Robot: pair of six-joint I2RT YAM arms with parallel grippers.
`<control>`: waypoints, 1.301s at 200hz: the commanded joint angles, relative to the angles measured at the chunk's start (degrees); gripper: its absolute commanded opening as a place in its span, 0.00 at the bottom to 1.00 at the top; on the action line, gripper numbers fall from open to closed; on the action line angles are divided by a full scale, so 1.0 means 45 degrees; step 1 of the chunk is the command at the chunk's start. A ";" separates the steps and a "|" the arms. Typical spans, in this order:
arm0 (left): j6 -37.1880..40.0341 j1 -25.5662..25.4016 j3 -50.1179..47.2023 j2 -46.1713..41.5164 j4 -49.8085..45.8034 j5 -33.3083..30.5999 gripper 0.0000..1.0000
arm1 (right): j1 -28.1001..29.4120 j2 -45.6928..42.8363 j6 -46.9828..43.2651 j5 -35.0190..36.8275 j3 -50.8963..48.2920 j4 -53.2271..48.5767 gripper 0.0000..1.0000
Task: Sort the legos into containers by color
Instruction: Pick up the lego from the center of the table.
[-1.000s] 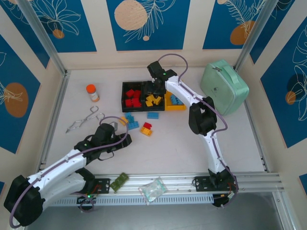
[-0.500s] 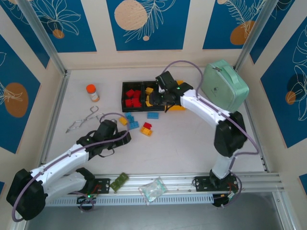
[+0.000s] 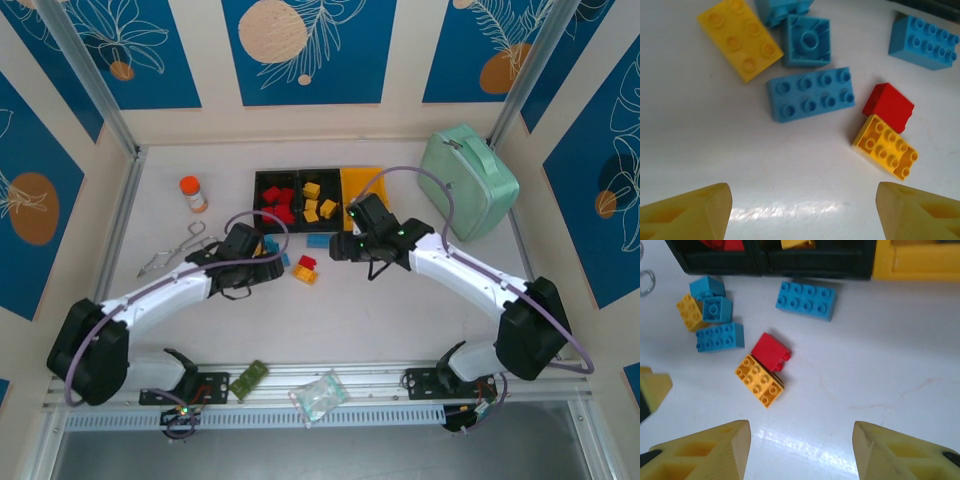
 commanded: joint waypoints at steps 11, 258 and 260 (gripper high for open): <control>0.0616 -0.0216 0.1263 0.1316 -0.0490 -0.0641 0.83 | 0.0068 -0.0935 0.0709 0.0189 -0.0954 0.0028 0.57; -0.0139 -0.1309 0.4599 0.5593 -0.2170 -0.2896 0.61 | 0.0575 -0.2980 0.1708 -0.0154 -0.3267 0.0844 0.61; -0.0118 -0.1318 0.4589 0.5516 -0.2181 -0.2901 0.61 | 0.0575 -0.2968 0.1708 -0.0142 -0.3261 0.0853 0.61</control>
